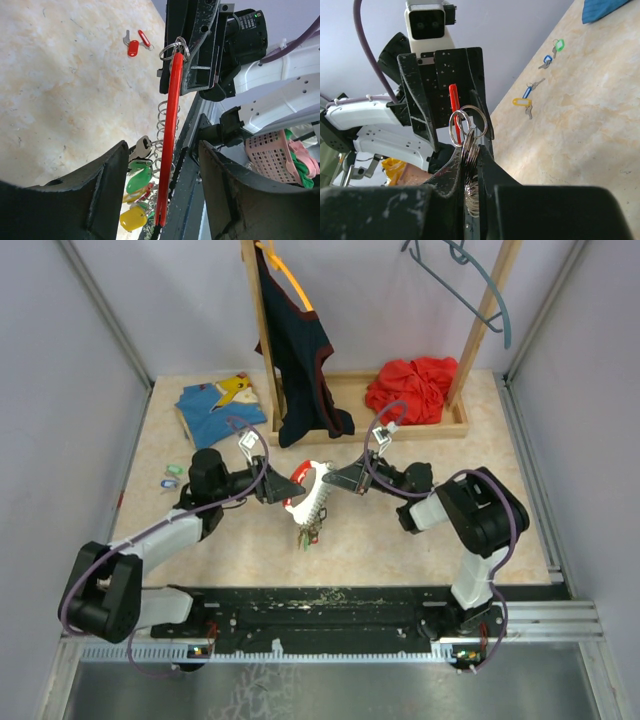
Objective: Put the keys on the keyring
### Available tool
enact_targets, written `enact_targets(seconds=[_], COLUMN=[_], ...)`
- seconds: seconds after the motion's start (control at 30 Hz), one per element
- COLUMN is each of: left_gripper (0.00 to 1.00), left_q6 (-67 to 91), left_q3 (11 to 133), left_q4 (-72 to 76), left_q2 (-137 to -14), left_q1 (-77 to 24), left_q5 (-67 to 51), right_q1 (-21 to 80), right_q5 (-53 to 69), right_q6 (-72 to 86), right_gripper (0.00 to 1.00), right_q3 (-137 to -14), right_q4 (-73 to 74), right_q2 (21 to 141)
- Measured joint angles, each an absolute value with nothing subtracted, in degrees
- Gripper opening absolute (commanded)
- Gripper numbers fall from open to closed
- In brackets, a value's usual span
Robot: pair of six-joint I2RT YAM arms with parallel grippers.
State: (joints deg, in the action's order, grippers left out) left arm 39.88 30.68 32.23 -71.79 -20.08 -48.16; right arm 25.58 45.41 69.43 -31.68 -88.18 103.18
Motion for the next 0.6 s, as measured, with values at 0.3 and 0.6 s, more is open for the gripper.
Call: enact_targets(seconds=[0.3,0.6], left_gripper=[0.23,0.00], left_q6=[42.72,34.63], left_q3=[32.91,37.71], left_q4=[35.88,26.11], left_q2=[-75.72,-73.08], left_q1=[-20.25,-20.47], left_q5=[-52.31,-52.58], right_q1=[25.58,25.58], right_q5=[45.82,46.24], right_q6=[68.23,65.30], right_gripper=[0.00,0.22], right_q3=[-31.97,-31.88], right_q4=[-88.33,-88.53], right_q2=[103.11,100.14])
